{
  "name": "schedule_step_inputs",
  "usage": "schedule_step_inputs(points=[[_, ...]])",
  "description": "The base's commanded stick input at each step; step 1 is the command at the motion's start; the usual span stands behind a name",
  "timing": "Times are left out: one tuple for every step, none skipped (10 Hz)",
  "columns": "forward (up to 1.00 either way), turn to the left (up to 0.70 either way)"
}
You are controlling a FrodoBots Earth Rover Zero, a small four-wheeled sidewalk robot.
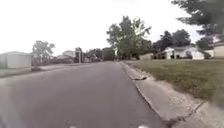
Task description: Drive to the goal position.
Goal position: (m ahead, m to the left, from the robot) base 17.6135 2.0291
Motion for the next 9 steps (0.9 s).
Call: schedule_step_inputs(points=[[1.00, 0.00], [1.00, 0.00], [1.00, 0.00], [1.00, 0.00], [1.00, 0.00], [1.00, 0.00], [1.00, 0.00], [1.00, 0.00], [1.00, 0.00]])
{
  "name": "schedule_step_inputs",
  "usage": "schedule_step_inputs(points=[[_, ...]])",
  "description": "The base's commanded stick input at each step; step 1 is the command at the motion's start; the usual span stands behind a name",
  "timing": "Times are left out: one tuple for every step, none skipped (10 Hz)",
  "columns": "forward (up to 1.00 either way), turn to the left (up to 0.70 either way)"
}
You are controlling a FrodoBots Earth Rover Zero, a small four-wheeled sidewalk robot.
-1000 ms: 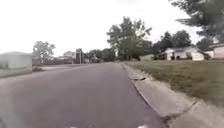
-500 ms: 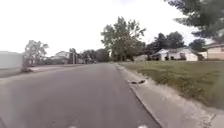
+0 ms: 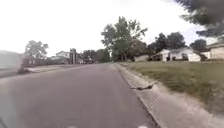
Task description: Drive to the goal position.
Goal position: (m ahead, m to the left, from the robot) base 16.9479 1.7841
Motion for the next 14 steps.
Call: schedule_step_inputs(points=[[1.00, 0.00], [1.00, 0.00], [1.00, 0.00], [1.00, 0.00], [1.00, 0.00], [1.00, 0.00], [1.00, 0.00], [1.00, 0.00], [1.00, 0.00], [1.00, 0.00], [1.00, 0.00], [1.00, 0.00], [1.00, 0.00], [1.00, 0.00]])
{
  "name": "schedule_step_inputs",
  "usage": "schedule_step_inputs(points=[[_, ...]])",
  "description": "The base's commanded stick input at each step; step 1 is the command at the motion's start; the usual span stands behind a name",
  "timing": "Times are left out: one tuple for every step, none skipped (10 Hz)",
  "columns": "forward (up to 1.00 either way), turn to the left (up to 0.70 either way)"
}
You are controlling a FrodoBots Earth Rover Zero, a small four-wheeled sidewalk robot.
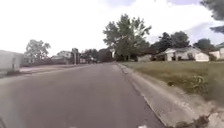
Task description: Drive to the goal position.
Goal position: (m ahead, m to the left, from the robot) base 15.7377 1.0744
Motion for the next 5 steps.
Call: schedule_step_inputs(points=[[1.00, 0.00], [1.00, 0.00], [1.00, 0.00], [1.00, 0.00], [1.00, 0.00]])
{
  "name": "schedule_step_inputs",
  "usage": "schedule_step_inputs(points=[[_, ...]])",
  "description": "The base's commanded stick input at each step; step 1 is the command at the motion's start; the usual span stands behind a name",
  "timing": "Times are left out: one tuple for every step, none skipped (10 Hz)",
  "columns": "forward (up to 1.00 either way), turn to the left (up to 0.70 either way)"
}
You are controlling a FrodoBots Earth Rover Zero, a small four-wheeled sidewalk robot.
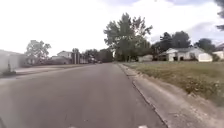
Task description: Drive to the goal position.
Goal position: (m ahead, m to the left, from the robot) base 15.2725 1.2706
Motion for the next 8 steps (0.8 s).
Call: schedule_step_inputs(points=[[1.00, 0.00], [1.00, 0.00], [1.00, 0.00], [1.00, 0.00], [1.00, 0.00], [1.00, 0.00], [1.00, 0.00], [1.00, 0.00]])
